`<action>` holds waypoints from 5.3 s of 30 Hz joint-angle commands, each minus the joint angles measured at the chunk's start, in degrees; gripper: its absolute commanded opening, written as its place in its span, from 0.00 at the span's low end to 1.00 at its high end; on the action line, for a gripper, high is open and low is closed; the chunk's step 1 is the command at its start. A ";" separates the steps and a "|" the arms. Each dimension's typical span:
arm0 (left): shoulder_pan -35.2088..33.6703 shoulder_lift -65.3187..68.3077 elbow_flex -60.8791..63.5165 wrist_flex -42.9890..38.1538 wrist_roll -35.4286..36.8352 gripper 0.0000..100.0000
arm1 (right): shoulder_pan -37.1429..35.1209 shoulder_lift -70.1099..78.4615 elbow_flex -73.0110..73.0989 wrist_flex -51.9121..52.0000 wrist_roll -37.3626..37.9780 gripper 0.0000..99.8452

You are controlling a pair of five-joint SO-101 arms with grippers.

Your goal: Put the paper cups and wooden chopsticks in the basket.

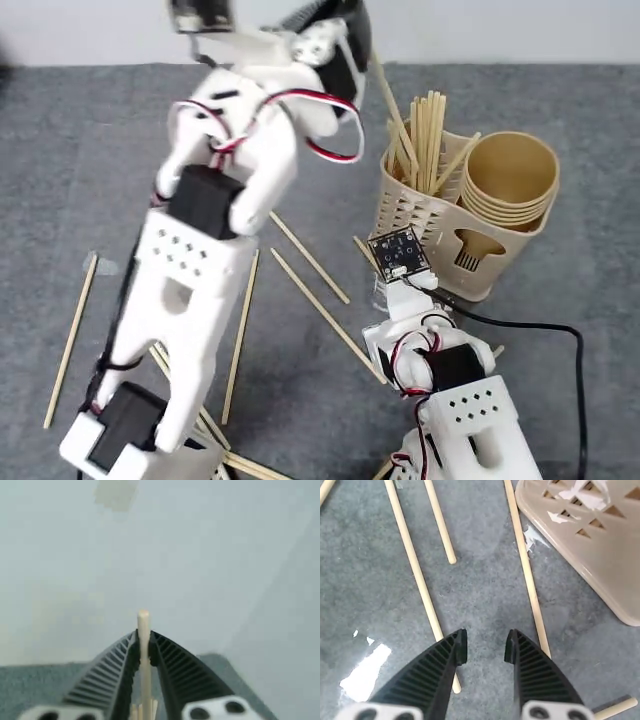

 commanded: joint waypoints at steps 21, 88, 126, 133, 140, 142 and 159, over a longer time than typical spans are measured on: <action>-13.19 -19.43 -3.03 37.45 -10.37 0.16 | -0.31 -1.63 -0.26 -1.10 0.62 0.14; -62.07 44.48 -10.15 60.13 -72.70 0.01 | -0.40 -1.63 0.79 -3.74 0.53 0.14; -61.80 6.68 0.04 56.00 -63.56 0.01 | -16.84 71.25 -42.37 -20.79 4.04 0.14; -59.16 6.68 0.13 56.44 -62.86 0.01 | -17.01 72.22 -42.20 -20.79 4.31 0.02; -56.70 6.59 -2.24 57.67 -57.49 0.01 | -17.01 68.70 -42.37 -17.45 5.10 0.01; -55.38 6.59 -4.35 58.81 -56.18 0.01 | -16.75 63.96 -42.37 -14.37 5.98 0.01; -33.67 6.59 -31.52 59.96 -34.29 0.01 | 2.95 22.46 -61.71 8.66 10.90 0.01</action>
